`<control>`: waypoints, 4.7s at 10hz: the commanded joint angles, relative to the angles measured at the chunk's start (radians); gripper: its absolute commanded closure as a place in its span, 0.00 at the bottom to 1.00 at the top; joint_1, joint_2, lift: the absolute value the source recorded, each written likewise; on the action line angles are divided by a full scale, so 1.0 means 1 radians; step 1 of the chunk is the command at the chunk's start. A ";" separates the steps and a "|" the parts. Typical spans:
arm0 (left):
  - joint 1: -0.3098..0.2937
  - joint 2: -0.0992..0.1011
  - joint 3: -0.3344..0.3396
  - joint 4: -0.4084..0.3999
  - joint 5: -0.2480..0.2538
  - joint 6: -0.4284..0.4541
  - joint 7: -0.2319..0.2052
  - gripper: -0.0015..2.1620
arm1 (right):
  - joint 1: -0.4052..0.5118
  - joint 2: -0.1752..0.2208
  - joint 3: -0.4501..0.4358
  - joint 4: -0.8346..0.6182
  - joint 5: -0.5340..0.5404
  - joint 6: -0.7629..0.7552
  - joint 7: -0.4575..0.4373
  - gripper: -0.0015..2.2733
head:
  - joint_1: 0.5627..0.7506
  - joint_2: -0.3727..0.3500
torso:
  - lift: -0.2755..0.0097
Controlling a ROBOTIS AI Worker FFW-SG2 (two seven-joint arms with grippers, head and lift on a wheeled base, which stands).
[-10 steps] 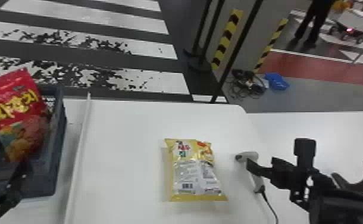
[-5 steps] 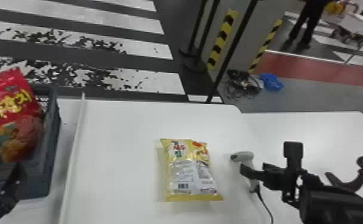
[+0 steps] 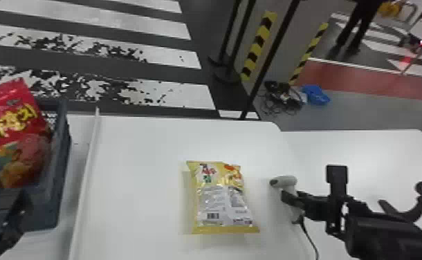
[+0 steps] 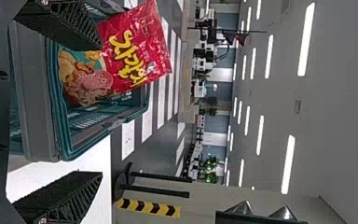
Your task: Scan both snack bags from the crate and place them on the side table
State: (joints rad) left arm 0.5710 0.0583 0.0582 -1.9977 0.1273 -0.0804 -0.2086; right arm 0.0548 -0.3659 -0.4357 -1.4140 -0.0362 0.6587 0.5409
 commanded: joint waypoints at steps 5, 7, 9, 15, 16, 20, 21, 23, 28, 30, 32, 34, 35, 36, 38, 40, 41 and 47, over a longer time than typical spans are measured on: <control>-0.005 -0.002 0.002 0.013 0.000 0.000 0.000 0.02 | 0.022 0.007 -0.026 -0.095 0.012 0.092 -0.006 0.99 | 0.70 0.03 | 0.63; -0.005 -0.003 0.002 0.011 0.000 -0.003 0.000 0.02 | 0.088 0.027 -0.049 -0.266 0.012 0.258 -0.004 0.99 | 0.70 0.03 | 0.63; -0.010 -0.003 0.002 0.011 0.000 -0.003 0.000 0.02 | 0.175 0.073 -0.084 -0.447 -0.004 0.399 -0.002 0.99 | 0.70 0.03 | 0.63; -0.011 0.003 -0.005 0.007 0.009 -0.003 0.000 0.02 | 0.372 0.165 -0.179 -0.838 -0.126 0.727 0.036 0.99 | 0.70 0.05 | 0.63; -0.011 0.003 -0.005 0.007 0.012 -0.003 0.000 0.02 | 0.385 0.174 -0.178 -0.869 -0.140 0.743 0.048 0.99 | 0.70 0.07 | 0.63; -0.005 0.005 -0.006 0.005 0.017 -0.021 -0.002 0.02 | 0.415 0.214 -0.184 -1.033 -0.209 0.896 0.062 0.99 | 0.70 0.15 | 0.63; -0.005 0.003 -0.006 0.007 0.018 -0.028 -0.003 0.02 | 0.422 0.226 -0.181 -1.083 -0.222 0.914 0.063 0.99 | 0.70 0.18 | 0.63; -0.005 0.002 -0.008 0.008 0.018 -0.031 -0.003 0.02 | 0.435 0.248 -0.146 -1.181 -0.229 0.914 0.062 0.99 | 0.70 0.23 | 0.63; -0.005 -0.002 -0.008 0.014 0.018 -0.034 -0.006 0.02 | 0.444 0.294 0.028 -1.223 -0.177 0.914 0.057 0.99 | 0.70 0.40 | 0.63; -0.005 -0.002 -0.009 0.016 0.018 -0.037 -0.006 0.02 | 0.444 0.297 0.107 -1.204 -0.116 0.914 0.044 0.99 | 0.70 0.46 | 0.63; -0.005 -0.002 -0.011 0.016 0.020 -0.037 -0.008 0.02 | 0.439 0.294 0.173 -1.148 -0.067 0.914 0.025 0.99 | 0.70 0.49 | 0.63; -0.005 -0.002 -0.011 0.016 0.018 -0.037 -0.008 0.02 | 0.441 0.294 0.242 -1.131 -0.011 0.887 -0.012 0.99 | 0.70 0.51 | 0.63; -0.005 -0.002 -0.011 0.016 0.018 -0.037 -0.008 0.02 | 0.447 0.292 0.305 -1.139 0.065 0.859 -0.059 0.99 | 0.70 0.52 | 0.63; -0.005 -0.003 -0.012 0.016 0.018 -0.037 -0.009 0.02 | 0.453 0.294 0.367 -1.145 0.128 0.841 -0.119 0.99 | 0.70 0.51 | 0.63; -0.006 -0.003 -0.023 0.017 0.018 -0.034 -0.009 0.02 | 0.454 0.295 0.509 -1.139 0.291 0.761 -0.253 0.99 | 0.70 0.50 | 0.63; -0.006 -0.003 -0.023 0.019 0.018 -0.034 -0.009 0.02 | 0.458 0.303 0.560 -1.151 0.320 0.789 -0.280 0.99 | 0.70 0.48 | 0.63; -0.006 -0.003 -0.023 0.022 0.018 -0.034 -0.009 0.02 | 0.458 0.306 0.574 -1.152 0.328 0.792 -0.288 0.99 | 0.70 0.50 | 0.63; -0.006 -0.003 -0.023 0.023 0.018 -0.034 -0.012 0.02 | 0.438 0.308 0.578 -1.126 0.355 0.700 -0.311 0.99 | 0.70 0.51 | 0.63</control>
State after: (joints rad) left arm 0.5645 0.0553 0.0353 -1.9746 0.1457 -0.1144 -0.2209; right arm 0.4948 -0.0582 0.1430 -2.5466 0.3177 1.3648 0.2302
